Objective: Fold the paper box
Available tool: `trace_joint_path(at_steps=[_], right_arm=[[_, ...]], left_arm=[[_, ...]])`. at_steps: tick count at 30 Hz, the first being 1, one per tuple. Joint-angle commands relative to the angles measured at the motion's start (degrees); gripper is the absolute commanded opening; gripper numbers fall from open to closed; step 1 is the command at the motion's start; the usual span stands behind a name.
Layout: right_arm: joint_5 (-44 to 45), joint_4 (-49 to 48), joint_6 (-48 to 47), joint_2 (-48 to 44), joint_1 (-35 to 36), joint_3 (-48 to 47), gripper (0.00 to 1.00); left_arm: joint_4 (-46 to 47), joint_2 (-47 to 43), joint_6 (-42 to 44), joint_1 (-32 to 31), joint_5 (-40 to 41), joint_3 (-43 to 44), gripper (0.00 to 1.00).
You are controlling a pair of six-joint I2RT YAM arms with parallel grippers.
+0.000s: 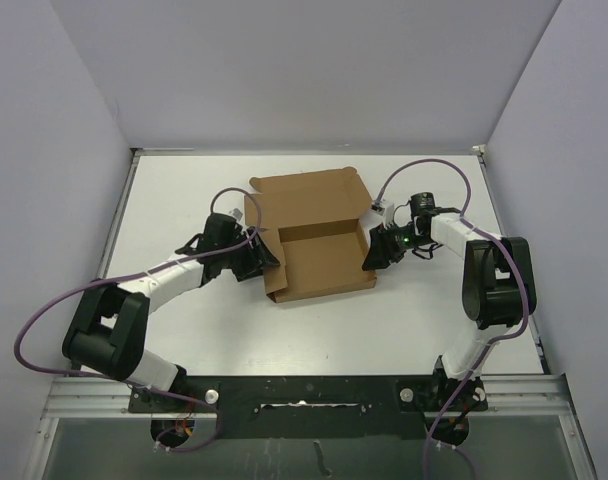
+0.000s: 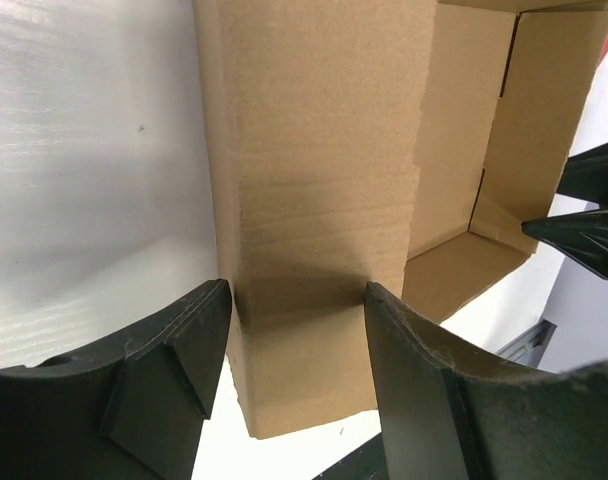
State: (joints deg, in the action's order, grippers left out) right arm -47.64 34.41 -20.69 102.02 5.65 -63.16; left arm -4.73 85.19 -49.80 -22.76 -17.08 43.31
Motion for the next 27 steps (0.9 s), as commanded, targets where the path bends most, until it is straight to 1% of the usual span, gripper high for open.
trace_joint_path(at_steps=[1,6,10,16,23,27], right_arm=[[-1.6,-0.2,-0.5,0.0,0.4,-1.2,0.48],[-1.5,-0.2,-0.5,0.0,0.4,-1.1,0.48],[-1.6,-0.2,-0.5,-0.1,0.4,-1.2,0.48],[-1.6,-0.2,-0.6,0.0,0.4,-1.2,0.48],[-1.6,-0.1,-0.6,0.0,0.5,-1.3,0.48],[-1.6,-0.1,-0.6,0.0,0.5,-1.3,0.48]], left_arm=[[-4.9,-0.2,2.1,-1.4,3.7,4.3,0.55],[-8.1,1.7,3.0,-3.2,6.7,7.0,0.55],[-12.9,3.4,3.7,-4.8,10.5,10.1,0.55],[-19.3,4.3,4.9,-6.2,16.5,12.9,0.48],[-19.9,4.5,5.1,-7.1,18.3,13.7,0.40],[-20.5,5.4,5.3,-8.1,20.3,15.4,0.40]])
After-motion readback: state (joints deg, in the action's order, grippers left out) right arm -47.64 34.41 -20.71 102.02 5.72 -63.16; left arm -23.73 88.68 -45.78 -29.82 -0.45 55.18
